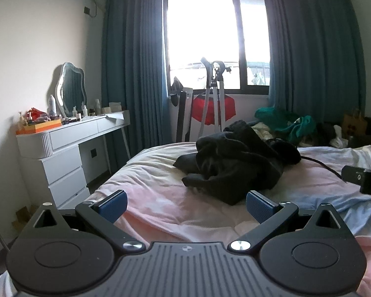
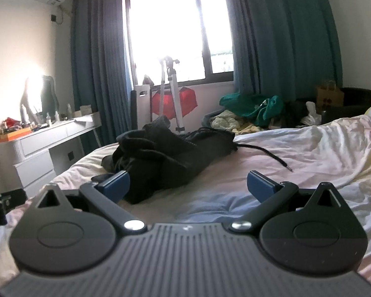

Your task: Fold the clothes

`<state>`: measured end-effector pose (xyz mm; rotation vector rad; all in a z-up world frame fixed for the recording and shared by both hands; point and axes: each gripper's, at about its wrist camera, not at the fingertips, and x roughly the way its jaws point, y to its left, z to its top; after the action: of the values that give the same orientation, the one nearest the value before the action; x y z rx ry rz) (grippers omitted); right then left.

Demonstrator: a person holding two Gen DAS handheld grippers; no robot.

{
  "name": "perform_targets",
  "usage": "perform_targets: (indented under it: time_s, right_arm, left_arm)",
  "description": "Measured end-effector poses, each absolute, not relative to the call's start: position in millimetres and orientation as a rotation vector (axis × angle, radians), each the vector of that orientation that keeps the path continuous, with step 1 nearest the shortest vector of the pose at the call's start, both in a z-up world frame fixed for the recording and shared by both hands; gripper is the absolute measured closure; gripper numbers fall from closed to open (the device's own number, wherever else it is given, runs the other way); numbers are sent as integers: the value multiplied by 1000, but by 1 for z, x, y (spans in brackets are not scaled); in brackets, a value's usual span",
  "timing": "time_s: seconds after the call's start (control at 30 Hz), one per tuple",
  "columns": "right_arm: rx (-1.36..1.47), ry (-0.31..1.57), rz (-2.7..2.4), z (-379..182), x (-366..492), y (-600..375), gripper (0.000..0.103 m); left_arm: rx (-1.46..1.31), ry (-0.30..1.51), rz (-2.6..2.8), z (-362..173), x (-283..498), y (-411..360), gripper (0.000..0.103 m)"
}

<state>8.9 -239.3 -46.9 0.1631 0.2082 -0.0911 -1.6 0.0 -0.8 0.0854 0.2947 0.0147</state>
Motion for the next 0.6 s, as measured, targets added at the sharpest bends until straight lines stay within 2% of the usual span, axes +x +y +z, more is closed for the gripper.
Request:
perform_targets:
  time_s: [0.6]
  right_arm:
    - [139,227,-81,-48,11,-236,0]
  left_arm:
    - [60,297,-14,-16,1,-6,0]
